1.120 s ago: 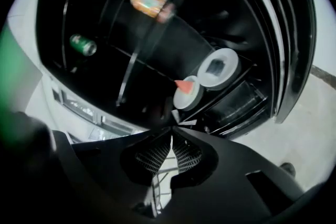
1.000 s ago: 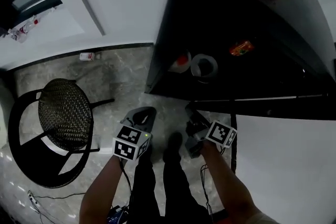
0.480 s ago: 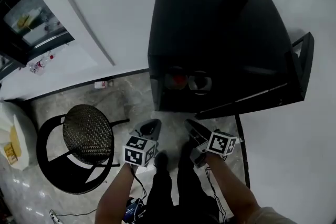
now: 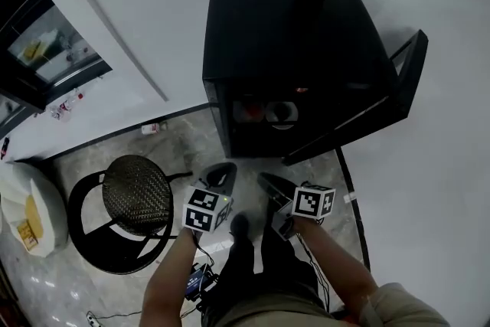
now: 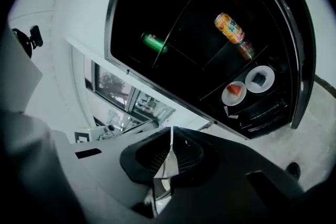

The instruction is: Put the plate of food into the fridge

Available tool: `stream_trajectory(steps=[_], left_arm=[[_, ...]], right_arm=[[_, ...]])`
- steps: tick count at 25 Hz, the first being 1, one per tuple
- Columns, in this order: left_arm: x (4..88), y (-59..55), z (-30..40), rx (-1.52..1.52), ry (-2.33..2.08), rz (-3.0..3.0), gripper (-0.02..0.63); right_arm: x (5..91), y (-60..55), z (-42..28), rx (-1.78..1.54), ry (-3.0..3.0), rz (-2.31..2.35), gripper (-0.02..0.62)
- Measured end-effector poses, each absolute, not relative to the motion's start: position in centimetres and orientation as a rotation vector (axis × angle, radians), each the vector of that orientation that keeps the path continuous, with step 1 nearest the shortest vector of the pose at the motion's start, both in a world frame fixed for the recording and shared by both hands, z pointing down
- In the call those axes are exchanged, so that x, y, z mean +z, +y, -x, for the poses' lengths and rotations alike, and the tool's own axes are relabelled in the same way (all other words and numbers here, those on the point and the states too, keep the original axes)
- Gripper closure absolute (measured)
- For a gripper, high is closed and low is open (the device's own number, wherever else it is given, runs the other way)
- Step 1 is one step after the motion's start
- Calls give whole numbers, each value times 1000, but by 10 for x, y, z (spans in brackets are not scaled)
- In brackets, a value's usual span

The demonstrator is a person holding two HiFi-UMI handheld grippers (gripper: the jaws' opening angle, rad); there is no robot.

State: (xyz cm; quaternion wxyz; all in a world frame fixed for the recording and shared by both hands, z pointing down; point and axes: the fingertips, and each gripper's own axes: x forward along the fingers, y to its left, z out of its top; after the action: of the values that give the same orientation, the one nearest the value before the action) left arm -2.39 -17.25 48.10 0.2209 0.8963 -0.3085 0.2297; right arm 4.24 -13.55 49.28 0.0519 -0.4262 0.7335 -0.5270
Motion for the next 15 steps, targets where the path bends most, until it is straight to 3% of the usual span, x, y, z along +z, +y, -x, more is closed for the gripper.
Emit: stream_trajectory(steps=[15], left_arm=[[401,-158,32,446,-847,-2509,596]], right_arm=[[408,-118,-22,-1414,2471,1250,568]])
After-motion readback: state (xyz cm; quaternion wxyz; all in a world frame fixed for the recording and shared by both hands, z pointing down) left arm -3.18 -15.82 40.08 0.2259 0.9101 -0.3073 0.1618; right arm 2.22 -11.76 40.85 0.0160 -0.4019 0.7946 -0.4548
